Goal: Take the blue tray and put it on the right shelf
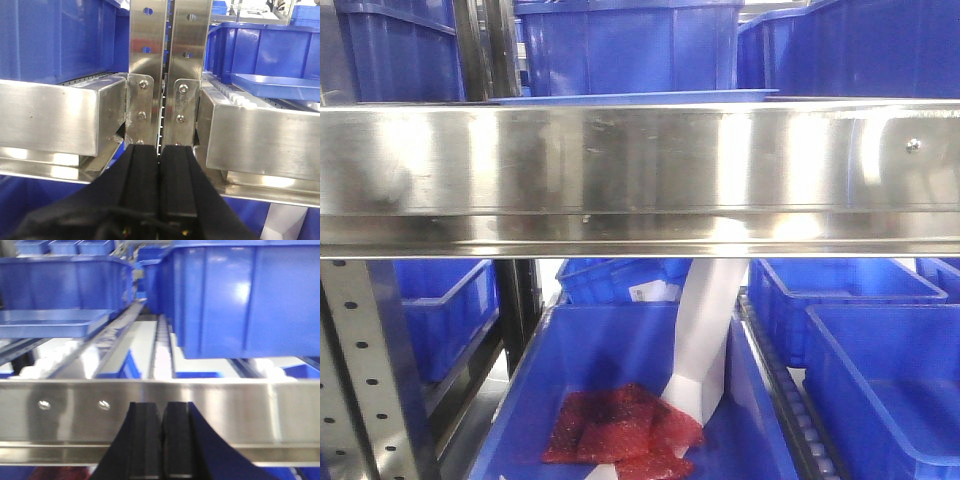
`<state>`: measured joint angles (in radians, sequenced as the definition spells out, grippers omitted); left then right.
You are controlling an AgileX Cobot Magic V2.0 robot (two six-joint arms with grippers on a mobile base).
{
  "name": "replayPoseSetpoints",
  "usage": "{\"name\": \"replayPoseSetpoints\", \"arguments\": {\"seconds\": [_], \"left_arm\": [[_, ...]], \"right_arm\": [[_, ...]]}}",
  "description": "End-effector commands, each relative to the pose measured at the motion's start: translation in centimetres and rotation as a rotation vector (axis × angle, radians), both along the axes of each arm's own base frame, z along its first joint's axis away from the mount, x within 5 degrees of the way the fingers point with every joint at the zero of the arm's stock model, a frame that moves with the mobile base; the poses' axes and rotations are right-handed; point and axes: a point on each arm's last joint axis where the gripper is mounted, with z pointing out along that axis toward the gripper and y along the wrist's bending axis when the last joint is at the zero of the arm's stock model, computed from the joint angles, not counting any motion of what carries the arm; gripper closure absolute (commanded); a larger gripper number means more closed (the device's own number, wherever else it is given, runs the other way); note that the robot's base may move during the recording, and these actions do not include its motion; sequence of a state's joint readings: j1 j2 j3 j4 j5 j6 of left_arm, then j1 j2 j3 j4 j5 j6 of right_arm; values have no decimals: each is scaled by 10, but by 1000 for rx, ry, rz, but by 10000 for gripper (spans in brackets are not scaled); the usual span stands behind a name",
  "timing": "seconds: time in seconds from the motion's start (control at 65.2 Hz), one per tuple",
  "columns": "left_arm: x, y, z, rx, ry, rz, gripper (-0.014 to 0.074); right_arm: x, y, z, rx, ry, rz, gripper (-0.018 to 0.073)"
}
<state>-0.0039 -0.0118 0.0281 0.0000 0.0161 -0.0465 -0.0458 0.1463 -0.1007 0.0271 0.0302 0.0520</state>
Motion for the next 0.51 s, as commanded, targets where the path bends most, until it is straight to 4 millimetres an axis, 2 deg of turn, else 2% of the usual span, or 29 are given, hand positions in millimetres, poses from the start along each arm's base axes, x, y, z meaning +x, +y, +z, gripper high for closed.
{"name": "replayPoseSetpoints", "arguments": {"seconds": [0.0, 0.138, 0.491], "left_arm": [[0, 0, -2, -3, -71, 2, 645], [0, 0, -2, -3, -71, 2, 645], [0, 0, -2, -3, -73, 2, 645]], "right_arm": [[-5, -1, 6, -19, -128, -20, 503], [-13, -1, -19, -20, -148, -20, 503], [-13, 0, -22, -18, -110, -17, 503]]}}
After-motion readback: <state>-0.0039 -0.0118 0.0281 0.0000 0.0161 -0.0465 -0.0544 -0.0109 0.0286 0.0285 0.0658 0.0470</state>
